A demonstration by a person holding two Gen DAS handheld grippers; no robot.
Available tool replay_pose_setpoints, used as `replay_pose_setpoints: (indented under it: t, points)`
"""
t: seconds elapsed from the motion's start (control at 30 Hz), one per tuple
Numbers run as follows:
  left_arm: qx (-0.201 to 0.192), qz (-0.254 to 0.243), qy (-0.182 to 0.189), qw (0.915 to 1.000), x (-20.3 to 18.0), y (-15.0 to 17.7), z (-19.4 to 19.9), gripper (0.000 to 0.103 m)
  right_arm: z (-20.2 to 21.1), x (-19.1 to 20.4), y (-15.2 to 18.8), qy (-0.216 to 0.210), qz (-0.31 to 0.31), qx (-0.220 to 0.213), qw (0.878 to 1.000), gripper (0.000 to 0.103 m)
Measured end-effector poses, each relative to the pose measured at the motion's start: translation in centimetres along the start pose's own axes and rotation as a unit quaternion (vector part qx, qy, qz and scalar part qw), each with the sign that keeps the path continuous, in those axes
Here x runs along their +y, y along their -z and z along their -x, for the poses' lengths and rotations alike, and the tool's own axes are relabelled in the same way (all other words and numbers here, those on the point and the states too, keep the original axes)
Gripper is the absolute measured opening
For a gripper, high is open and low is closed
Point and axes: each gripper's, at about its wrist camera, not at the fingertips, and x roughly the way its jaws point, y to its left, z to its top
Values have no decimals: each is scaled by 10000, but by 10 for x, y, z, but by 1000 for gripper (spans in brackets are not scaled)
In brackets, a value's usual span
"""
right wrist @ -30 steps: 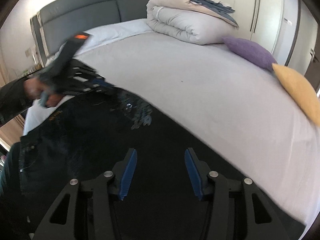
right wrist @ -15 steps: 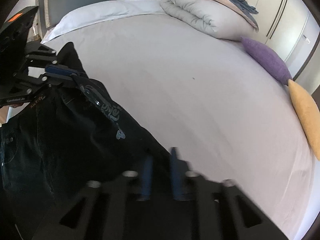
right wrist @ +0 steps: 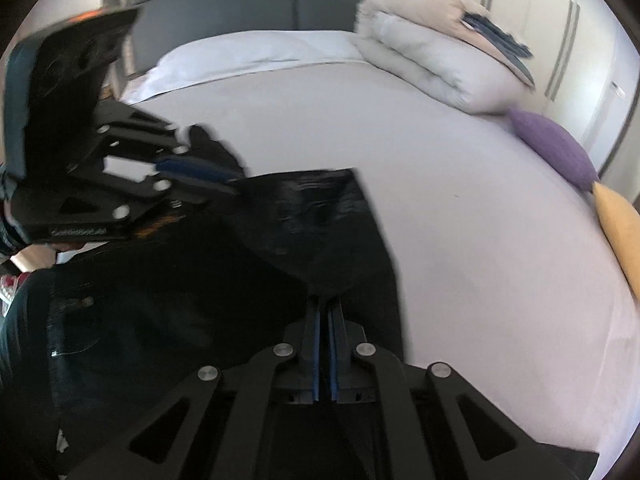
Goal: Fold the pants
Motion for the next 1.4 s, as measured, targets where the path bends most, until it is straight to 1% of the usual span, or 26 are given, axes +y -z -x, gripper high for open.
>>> replay_pose_setpoints:
  t: [0.07,0.13,0.17,0.23,0.33,0.37,0.4,0.47,0.57,0.63,0.73,0.8,0.83,0.87,0.9,1.0,1.1,1.13,1.3,1.37,1.4]
  points:
    - [46,-23,-53,10000,-8,15,17,7,9,24,9,231,311,0,9992,4]
    - [118,-51,-59,9999,-16,32,32,7,22,55,25,566,797,38,9952,4]
    - [148,-71,-47,9999,-21,41,37,7,28,76,37,819,1162,102,9898,4]
    - [239,-156,43,9996,-34,64,50,7,34,105,56,1176,1713,230,9779,4]
    - [505,-319,82,9982,-54,100,65,7,37,151,93,1670,2610,543,9492,4]
    - [621,-406,106,9972,-63,114,70,7,38,161,103,1756,2797,605,9420,4]
    - [685,-464,124,9965,-71,124,73,7,40,173,112,1778,2920,627,9377,4]
    - [806,-587,113,9950,-87,141,80,7,43,192,125,1805,3064,679,9322,4]
    - [899,-576,153,9942,-101,158,89,7,37,208,132,1919,3317,758,9206,4]
    - [972,-604,160,9933,-109,170,94,7,40,221,141,1920,3380,779,9181,4]
    - [1044,-645,181,9923,-115,178,100,7,40,237,148,1972,3545,800,9105,4]
    - [1081,-664,207,9917,-119,183,104,7,41,245,150,1997,3589,801,9082,4]
    - [1101,-687,213,9913,-118,184,106,7,39,243,149,1992,3577,801,9088,4]
    - [1142,-734,223,9905,-116,186,106,7,44,254,155,1997,3564,806,9092,4]
    - [1170,-761,222,9900,-117,188,106,7,42,255,155,2003,3565,821,9089,4]
    - [1232,-829,199,9887,-119,193,106,7,40,264,157,2063,3615,856,9052,4]
    - [1256,-797,205,9887,-119,197,107,7,38,270,155,2096,3668,880,9021,4]
    - [1271,-792,206,9885,-119,198,108,7,41,272,161,2106,3673,873,9018,4]
    - [1339,-753,245,9878,-117,201,110,7,40,279,162,2083,3653,901,9028,4]
    - [1357,-676,207,9882,-112,201,107,11,33,277,165,2100,3667,981,9010,4]
    - [1370,-632,207,9883,-109,200,107,11,28,276,165,2122,3658,1004,9006,4]
